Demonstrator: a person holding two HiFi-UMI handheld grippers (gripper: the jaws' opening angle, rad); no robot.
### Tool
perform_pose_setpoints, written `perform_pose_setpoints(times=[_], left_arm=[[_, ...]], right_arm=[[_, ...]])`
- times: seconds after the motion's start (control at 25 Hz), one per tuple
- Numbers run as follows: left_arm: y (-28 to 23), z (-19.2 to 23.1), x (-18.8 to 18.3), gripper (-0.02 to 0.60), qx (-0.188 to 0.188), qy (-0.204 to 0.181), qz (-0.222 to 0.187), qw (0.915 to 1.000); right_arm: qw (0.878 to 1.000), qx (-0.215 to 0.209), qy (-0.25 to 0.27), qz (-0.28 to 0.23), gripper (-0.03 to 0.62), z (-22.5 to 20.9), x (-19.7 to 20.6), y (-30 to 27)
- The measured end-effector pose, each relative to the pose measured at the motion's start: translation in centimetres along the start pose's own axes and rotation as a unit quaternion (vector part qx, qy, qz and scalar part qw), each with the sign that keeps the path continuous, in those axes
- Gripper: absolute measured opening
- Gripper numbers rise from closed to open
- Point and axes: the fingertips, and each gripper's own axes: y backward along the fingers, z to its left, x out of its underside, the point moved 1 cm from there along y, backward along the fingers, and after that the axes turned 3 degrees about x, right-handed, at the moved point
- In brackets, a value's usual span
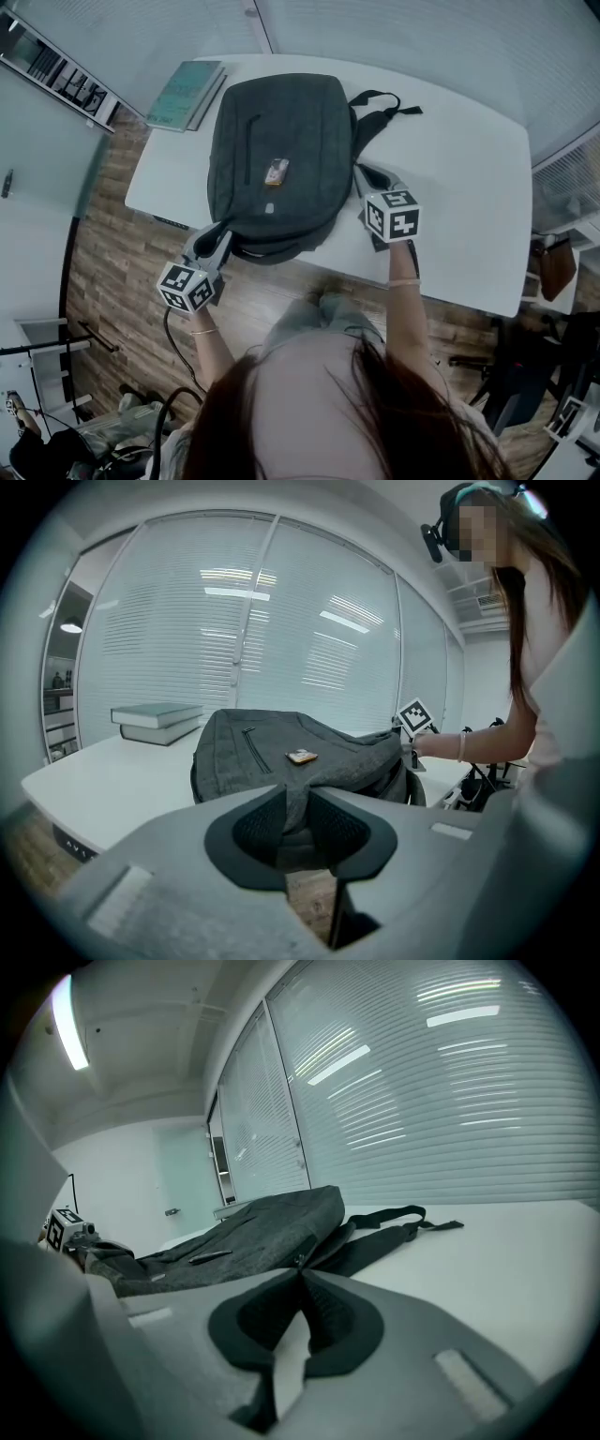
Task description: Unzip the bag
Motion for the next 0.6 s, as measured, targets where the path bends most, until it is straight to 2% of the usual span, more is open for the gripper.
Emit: perform_pose_setpoints(times=[0.24,0.6], left_arm=[[-0.06,0.11,0.06,0.064,-0.016,0.001,-0.008,0.9998],[0.18,0.25,0.03,0.075,-0.029,-0.008,0.009,0.9995]], right_arm=[[1.0,0.007,-0.001,-0.005,0.014,-0.15,-0.11,-0.12],[0.999,0.005,-0.037,-0.015,0.031,-0.03,-0.22,0.14]])
